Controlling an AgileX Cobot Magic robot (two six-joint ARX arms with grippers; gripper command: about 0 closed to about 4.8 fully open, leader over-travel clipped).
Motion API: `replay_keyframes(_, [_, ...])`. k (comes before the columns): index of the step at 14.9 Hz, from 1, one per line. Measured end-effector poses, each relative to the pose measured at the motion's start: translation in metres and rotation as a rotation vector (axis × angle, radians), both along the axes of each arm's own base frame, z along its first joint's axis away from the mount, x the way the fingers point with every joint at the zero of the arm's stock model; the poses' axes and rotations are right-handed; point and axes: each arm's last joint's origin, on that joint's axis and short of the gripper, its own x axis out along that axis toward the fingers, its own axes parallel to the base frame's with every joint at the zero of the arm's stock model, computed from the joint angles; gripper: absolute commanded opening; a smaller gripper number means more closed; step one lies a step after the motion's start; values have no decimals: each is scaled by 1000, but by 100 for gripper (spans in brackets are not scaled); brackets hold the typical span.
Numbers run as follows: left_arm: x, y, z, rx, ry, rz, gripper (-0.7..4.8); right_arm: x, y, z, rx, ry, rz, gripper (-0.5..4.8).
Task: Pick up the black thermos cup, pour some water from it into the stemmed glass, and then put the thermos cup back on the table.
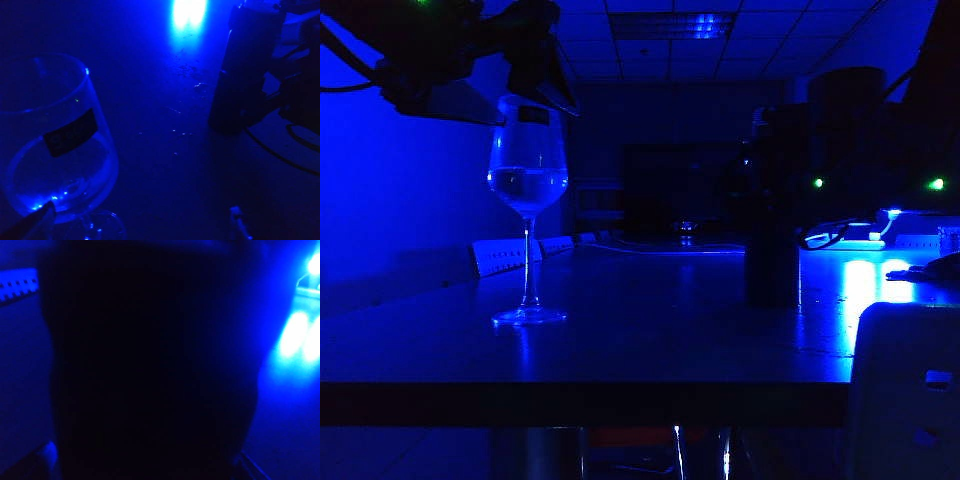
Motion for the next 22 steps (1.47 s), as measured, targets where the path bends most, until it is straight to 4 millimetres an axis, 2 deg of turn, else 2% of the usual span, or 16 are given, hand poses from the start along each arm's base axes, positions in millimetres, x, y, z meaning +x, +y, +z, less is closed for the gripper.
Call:
replay_keyframes(1, [0,0,0,0,0,0,479,0,0,0,0,-1,0,266])
replay_keyframes(2, [0,0,0,0,0,0,479,0,0,0,2,0,-2,169])
replay_keyframes(8, [0,0,0,-1,-1,1,479,0,0,1,10,-5,2,169])
replay_keyframes(10, [0,1,1,1,-4,11,479,-4,2,8,-73,6,22,169])
replay_keyframes(12, [-2,2,3,-2,-14,10,479,-12,7,25,-133,32,63,169])
replay_keyframes(16, [-5,7,10,36,-65,83,479,-31,4,87,-87,-129,180,169])
replay_keyframes(19, [-9,13,16,97,-105,176,479,-43,2,105,-106,-93,268,170])
replay_keyframes(22, [-9,14,19,175,-96,180,479,-50,4,118,-146,-58,340,170])
